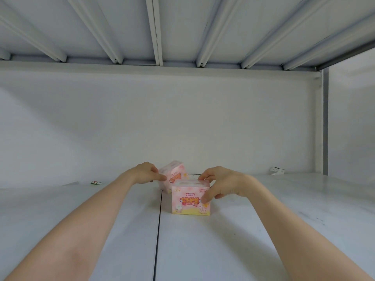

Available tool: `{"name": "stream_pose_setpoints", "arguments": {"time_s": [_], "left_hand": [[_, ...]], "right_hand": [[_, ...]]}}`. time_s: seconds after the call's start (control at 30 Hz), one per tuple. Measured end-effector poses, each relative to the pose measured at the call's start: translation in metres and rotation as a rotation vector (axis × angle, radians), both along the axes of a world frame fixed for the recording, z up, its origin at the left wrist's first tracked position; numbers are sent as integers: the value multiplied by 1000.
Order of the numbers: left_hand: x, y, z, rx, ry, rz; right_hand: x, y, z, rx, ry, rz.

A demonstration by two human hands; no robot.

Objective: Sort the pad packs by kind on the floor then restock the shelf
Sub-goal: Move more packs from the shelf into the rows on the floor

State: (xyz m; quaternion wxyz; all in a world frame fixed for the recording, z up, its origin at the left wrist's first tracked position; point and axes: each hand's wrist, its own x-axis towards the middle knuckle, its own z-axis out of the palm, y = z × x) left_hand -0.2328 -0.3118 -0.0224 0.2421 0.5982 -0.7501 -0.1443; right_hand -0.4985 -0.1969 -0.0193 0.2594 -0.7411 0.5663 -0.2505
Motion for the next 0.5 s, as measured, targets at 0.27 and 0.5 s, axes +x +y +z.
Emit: {"name": "stream_pose_setpoints", "arguments": {"time_s": [0.27, 0.5], "left_hand": [[57, 39, -6, 63, 155, 72], [109, 91, 4, 37, 217, 141]], "right_hand": [[1, -2, -2, 15, -41, 1], [11, 4, -5, -47, -58, -60]]}}
